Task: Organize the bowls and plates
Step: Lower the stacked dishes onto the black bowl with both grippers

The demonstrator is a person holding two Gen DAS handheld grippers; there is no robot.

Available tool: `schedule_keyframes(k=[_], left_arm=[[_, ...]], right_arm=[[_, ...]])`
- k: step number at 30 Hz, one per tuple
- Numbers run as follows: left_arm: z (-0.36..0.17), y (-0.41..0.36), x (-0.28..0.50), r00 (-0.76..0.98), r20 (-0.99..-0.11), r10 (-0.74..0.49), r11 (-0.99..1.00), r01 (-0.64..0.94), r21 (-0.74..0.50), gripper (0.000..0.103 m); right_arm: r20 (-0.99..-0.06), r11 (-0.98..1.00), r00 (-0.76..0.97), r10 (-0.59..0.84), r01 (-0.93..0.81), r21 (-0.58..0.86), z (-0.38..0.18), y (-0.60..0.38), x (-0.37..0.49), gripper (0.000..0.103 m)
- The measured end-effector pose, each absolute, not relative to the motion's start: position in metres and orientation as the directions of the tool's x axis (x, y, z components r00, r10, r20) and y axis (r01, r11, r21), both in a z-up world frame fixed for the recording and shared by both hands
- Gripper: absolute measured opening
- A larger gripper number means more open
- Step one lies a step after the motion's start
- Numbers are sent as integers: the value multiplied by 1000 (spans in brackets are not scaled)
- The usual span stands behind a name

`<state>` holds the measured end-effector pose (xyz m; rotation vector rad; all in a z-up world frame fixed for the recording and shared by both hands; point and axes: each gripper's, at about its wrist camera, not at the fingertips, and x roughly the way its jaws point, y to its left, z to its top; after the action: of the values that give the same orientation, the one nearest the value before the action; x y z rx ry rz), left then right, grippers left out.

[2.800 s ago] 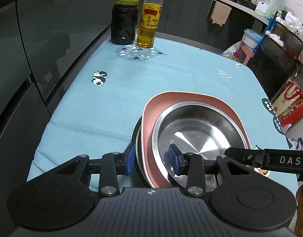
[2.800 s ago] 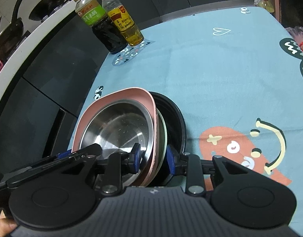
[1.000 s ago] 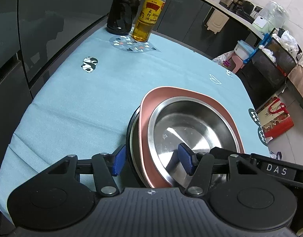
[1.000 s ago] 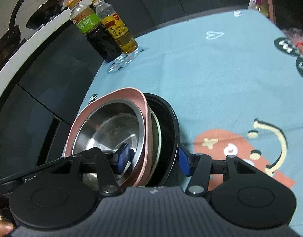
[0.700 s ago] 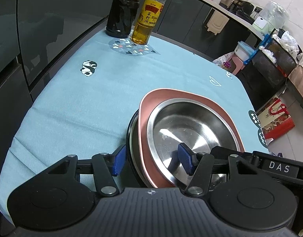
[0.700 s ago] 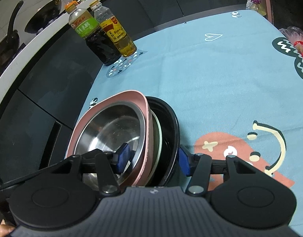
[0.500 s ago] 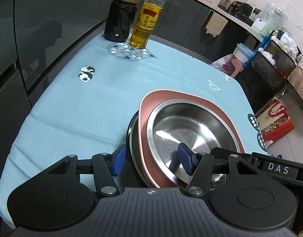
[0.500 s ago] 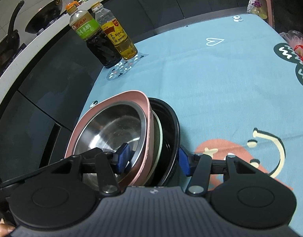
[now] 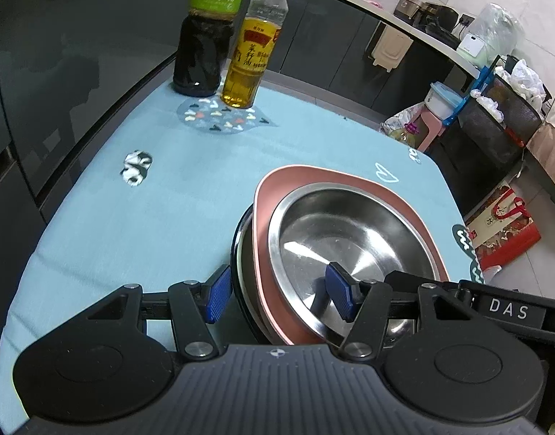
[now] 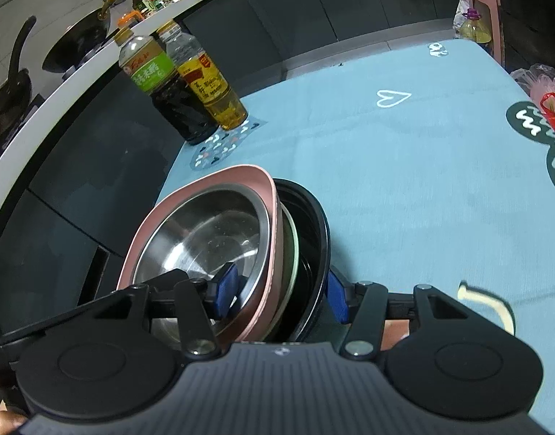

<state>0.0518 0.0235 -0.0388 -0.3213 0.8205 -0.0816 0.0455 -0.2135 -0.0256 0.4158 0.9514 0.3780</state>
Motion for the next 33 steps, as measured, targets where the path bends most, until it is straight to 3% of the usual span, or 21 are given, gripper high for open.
schedule_keyframes(k=[33], left_arm=[[-41, -9, 193, 670, -711, -212, 944, -47, -326, 53]], right_arm=[[-708, 869, 559, 432, -49, 492, -34, -241, 177, 37]])
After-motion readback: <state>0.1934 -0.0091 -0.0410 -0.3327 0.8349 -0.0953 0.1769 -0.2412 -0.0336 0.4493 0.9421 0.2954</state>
